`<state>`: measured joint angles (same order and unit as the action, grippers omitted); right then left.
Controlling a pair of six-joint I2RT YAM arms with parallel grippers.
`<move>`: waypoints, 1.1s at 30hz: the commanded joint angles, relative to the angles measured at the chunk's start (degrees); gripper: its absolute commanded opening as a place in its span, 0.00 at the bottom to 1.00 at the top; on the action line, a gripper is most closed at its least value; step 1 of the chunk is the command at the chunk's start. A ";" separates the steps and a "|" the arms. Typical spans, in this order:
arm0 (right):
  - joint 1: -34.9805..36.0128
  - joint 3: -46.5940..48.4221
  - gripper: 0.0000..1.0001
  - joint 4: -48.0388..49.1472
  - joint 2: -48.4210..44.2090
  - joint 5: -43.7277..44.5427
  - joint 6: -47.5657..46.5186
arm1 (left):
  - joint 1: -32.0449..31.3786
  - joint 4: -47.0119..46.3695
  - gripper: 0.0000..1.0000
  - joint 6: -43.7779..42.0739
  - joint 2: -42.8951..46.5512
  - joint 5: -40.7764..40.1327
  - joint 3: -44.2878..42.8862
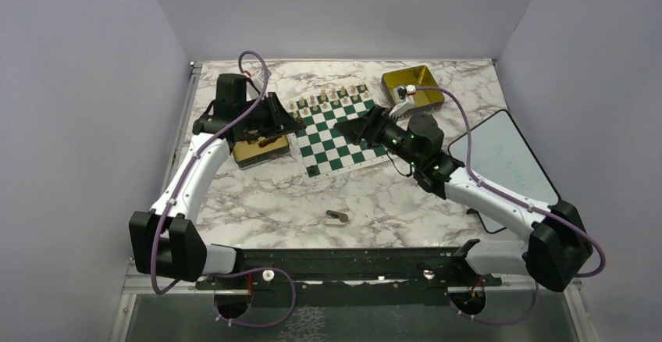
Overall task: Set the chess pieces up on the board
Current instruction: Place the chess piece on the chessboard.
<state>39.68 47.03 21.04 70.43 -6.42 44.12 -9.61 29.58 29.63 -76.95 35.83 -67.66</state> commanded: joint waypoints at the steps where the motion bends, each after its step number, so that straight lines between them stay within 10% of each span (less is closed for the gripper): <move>1: 0.22 -0.09 0.83 16.06 4.61 -3.62 9.71 | -0.15 -7.08 0.08 8.63 3.20 7.50 1.47; 33: 0.22 7.18 0.83 52.34 27.29 -10.25 37.44 | -2.77 -28.48 0.08 33.93 10.08 11.47 5.08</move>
<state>39.68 52.03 66.83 95.72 -14.83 78.00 -11.77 5.52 60.86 -68.45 45.91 -63.05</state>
